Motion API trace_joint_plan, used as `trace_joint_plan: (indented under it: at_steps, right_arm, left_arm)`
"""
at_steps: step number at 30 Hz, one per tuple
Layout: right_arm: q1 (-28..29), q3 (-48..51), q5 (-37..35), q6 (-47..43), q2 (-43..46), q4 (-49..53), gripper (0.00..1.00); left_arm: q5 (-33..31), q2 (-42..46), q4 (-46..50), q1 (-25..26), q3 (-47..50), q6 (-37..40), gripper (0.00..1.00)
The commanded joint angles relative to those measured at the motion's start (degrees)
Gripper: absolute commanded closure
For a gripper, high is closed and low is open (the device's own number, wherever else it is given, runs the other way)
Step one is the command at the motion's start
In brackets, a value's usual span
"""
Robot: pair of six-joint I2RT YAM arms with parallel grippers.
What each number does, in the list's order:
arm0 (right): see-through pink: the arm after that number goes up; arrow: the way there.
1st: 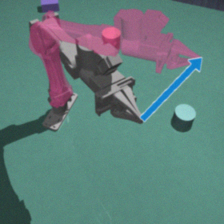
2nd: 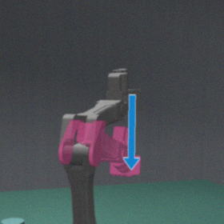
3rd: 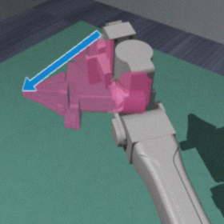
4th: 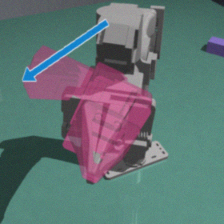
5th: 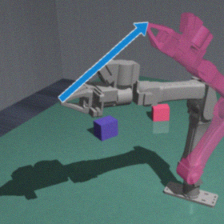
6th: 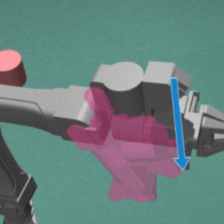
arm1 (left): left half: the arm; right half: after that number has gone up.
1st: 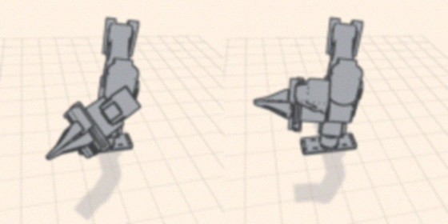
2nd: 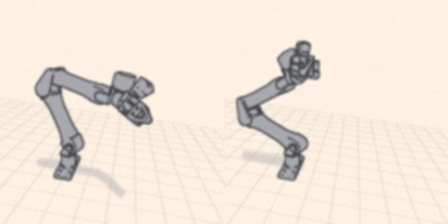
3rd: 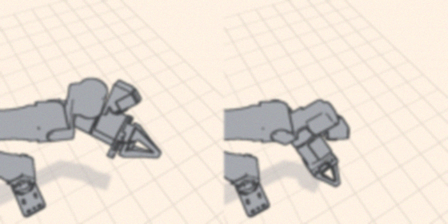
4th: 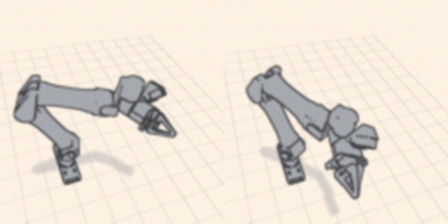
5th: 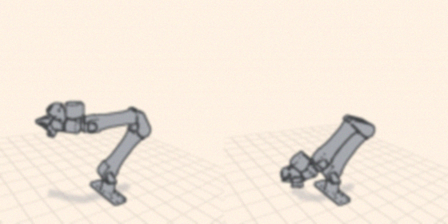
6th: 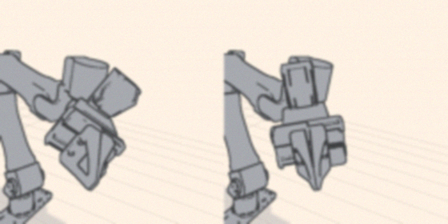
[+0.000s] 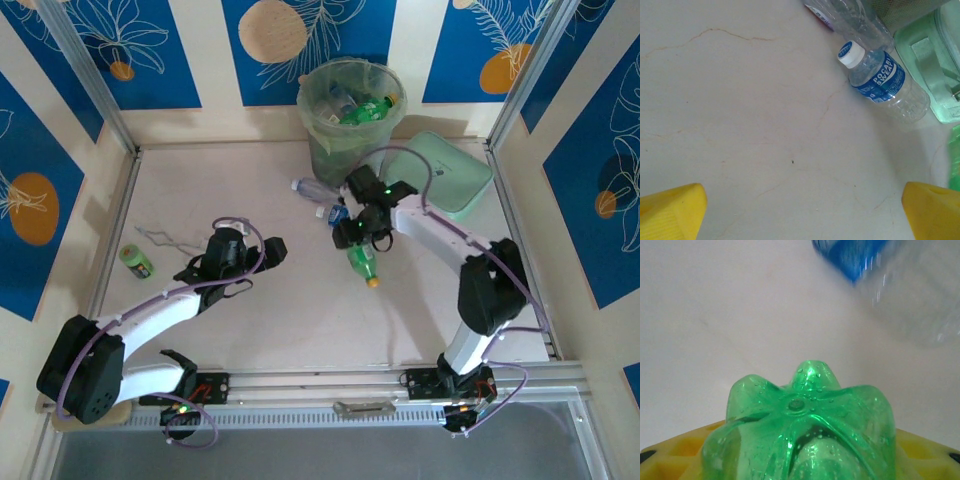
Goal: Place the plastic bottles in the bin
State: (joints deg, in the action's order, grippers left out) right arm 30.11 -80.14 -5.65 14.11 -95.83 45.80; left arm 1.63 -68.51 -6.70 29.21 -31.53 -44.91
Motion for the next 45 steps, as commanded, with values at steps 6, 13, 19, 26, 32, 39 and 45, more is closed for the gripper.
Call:
trace_joint_plan:
  at_steps: [6, 13, 19, 26, 32, 39, 45]
  right_arm:
    - [-4.98, -8.27, 18.57, 12.43, 5.25, -17.44, 0.56]
    - [-9.22, -10.66, 18.59, 25.52, 4.63, -38.23, 0.58]
    - [-12.80, -16.11, 10.90, 30.65, 0.08, -48.68, 0.58]
    - [-15.11, -28.03, 3.15, 34.02, -10.23, -53.89, 0.59]
    - [-16.13, -41.08, -0.93, 36.85, -21.69, -52.81, 0.59]
    - [-16.28, -62.69, -5.93, 36.48, -35.31, -42.82, 0.59]
    - [-16.22, -80.17, -7.56, 40.44, -47.36, -33.30, 0.59]
  left_arm:
    - [-2.85, 3.86, -1.12, -1.96, 4.25, 1.05, 0.00]
    - [-3.63, 5.82, -0.95, -2.66, 6.20, 2.05, 0.00]
    - [-2.31, 5.42, -1.64, -3.28, 6.59, 2.62, 0.00]
    - [0.21, 4.87, -1.56, -3.79, 5.92, 2.94, 0.00]
    - [0.92, 6.06, -0.57, -3.94, 6.80, 2.07, 0.00]
    - [1.11, 8.68, 1.75, -3.97, 8.71, 0.59, 0.00]
    - [0.48, 11.57, 2.85, -4.06, 9.91, -0.53, 0.00]
